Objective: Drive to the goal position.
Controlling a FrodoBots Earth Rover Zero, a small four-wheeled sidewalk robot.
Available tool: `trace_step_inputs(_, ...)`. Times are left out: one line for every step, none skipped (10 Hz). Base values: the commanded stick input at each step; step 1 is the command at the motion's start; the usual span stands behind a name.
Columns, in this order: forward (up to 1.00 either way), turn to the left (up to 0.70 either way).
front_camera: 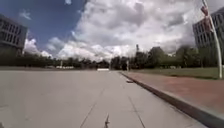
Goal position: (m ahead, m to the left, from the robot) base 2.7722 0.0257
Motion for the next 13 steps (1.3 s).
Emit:
trace_step_inputs(1.0,0.0)
trace_step_inputs(1.0,0.0)
trace_step_inputs(1.0,0.0)
trace_step_inputs(1.0,0.0)
trace_step_inputs(1.0,0.0)
trace_step_inputs(1.0,0.0)
trace_step_inputs(1.0,-0.06)
trace_step_inputs(1.0,-0.26)
trace_step_inputs(1.0,-0.31)
trace_step_inputs(1.0,-0.36)
trace_step_inputs(1.0,-0.03)
trace_step_inputs(1.0,0.0)
trace_step_inputs(1.0,0.0)
